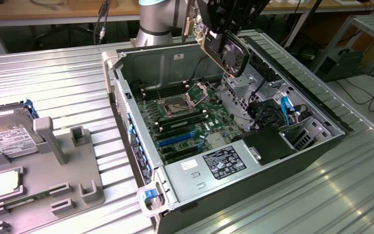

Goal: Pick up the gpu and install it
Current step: 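Insert the gpu into the slot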

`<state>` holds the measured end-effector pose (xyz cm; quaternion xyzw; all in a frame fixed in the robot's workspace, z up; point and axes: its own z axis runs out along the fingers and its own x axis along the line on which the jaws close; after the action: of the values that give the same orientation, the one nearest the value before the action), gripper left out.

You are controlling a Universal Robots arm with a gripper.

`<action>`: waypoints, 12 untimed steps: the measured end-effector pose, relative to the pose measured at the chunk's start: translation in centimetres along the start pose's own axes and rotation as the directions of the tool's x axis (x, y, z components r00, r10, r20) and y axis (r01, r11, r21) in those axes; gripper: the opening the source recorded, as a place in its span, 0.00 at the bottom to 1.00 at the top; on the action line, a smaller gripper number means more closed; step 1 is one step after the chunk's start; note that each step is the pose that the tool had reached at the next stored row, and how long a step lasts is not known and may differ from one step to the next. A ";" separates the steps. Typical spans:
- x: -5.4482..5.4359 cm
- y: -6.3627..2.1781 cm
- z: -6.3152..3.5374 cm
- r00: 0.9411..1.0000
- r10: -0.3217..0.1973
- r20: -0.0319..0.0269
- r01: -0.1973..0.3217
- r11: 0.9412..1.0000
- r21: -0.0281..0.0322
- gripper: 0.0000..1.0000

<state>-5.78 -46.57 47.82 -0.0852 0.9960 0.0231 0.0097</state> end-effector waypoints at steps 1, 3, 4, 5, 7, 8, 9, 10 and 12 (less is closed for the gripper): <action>0.0 0.00 0.00 1.000 -0.012 0.000 0.012 1.000 0.000 0.28; 0.0 0.00 0.00 0.999 -0.032 -0.001 0.032 0.999 -0.001 0.28; 0.0 -0.02 0.00 0.999 -0.040 -0.002 0.040 0.999 -0.001 0.28; 0.0 -0.02 0.00 0.999 -0.048 -0.002 0.048 0.999 -0.001 0.28; 0.0 -0.04 0.00 0.998 -0.061 -0.003 0.061 0.998 -0.002 0.28; 0.0 -0.05 0.00 0.998 -0.068 -0.003 0.068 0.998 -0.002 0.28; 0.0 -0.06 0.00 0.997 -0.076 -0.003 0.075 0.997 -0.002 0.28; 0.0 -0.07 0.00 0.997 -0.083 -0.004 0.083 0.997 -0.002 0.28; 0.0 -0.08 0.00 0.995 -0.103 -0.004 0.103 0.995 -0.003 0.28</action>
<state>-5.78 -46.66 47.82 -0.1363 0.9903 0.0236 0.0085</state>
